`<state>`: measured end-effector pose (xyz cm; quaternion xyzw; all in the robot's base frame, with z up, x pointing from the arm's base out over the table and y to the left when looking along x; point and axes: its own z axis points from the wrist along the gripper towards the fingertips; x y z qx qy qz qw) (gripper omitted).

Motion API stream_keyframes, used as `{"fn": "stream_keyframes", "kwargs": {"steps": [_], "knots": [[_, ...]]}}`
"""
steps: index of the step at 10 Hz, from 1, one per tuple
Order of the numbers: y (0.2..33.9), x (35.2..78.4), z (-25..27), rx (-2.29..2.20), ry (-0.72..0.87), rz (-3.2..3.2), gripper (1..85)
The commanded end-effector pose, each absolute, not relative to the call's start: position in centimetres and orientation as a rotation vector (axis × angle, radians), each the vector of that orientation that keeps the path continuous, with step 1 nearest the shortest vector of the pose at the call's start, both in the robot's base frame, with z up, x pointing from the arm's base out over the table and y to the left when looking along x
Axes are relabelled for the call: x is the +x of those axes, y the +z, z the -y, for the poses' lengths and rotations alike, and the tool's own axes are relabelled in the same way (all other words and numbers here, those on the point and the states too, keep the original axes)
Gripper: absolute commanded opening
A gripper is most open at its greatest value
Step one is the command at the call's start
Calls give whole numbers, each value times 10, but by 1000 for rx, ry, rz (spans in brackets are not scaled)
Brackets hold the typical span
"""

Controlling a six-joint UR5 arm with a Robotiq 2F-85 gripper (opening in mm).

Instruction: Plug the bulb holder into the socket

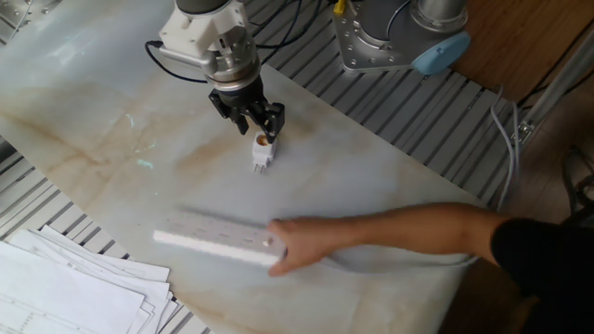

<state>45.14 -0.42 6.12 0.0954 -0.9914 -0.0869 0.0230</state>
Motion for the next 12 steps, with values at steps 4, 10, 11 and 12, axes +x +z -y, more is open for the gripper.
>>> {"fn": "stream_keyframes", "kwargs": {"steps": [4, 10, 11, 12], "knots": [[54, 453, 2, 253, -270, 3098, 560], [48, 457, 0, 223, -298, 3121, 550], [46, 456, 3, 212, -276, 3119, 550], [47, 453, 3, 198, -272, 3105, 550]]}}
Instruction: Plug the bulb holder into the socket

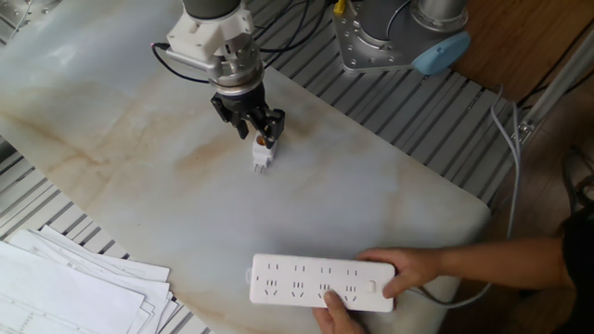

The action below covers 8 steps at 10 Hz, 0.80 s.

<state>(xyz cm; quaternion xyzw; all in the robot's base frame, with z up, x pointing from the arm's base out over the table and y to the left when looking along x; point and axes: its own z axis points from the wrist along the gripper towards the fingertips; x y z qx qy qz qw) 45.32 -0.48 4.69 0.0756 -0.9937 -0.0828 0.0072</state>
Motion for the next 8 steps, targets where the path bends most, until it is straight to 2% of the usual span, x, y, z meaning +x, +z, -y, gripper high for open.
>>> {"fn": "stream_keyframes", "kwargs": {"steps": [1, 4, 8], "knots": [[47, 452, 5, 196, -264, 3101, 550], [45, 451, 15, 259, -201, 3098, 550], [48, 433, 6, 228, -261, 3057, 550]]}}
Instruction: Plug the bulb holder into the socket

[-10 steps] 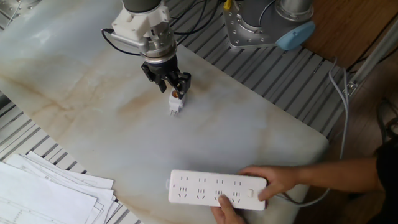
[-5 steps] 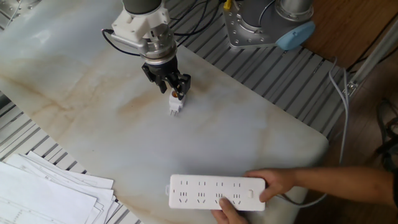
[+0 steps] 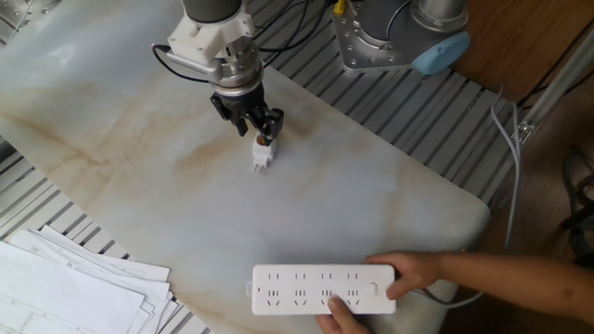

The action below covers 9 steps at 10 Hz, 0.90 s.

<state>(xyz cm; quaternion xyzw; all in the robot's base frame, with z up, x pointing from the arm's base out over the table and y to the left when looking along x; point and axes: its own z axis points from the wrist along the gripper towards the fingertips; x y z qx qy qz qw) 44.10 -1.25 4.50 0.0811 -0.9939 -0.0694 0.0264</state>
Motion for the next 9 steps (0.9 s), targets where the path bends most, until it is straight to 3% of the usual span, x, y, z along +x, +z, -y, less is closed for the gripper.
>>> {"fn": "stream_keyframes", "kwargs": {"steps": [1, 9], "knots": [[48, 421, 6, 197, -239, 3062, 553], [26, 420, 3, 153, -165, 3131, 553]]}}
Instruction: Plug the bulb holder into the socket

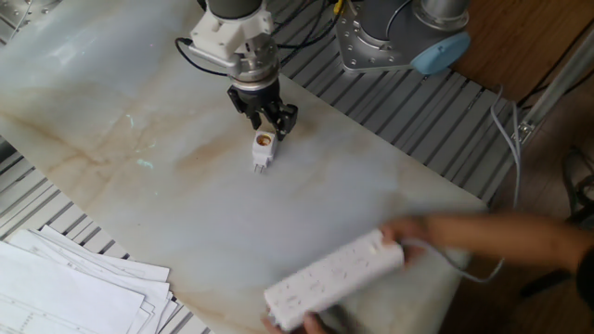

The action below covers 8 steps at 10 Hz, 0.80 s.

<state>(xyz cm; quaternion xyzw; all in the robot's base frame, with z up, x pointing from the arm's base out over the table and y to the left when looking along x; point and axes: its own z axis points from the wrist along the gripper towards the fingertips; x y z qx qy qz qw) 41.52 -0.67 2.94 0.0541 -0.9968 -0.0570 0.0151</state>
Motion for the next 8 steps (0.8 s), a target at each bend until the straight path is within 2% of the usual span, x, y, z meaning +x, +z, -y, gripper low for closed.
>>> {"fn": "stream_keyframes", "kwargs": {"steps": [1, 8], "knots": [[26, 423, 4, 180, -151, 3138, 553], [25, 428, 7, 266, -31, 3162, 553]]}}
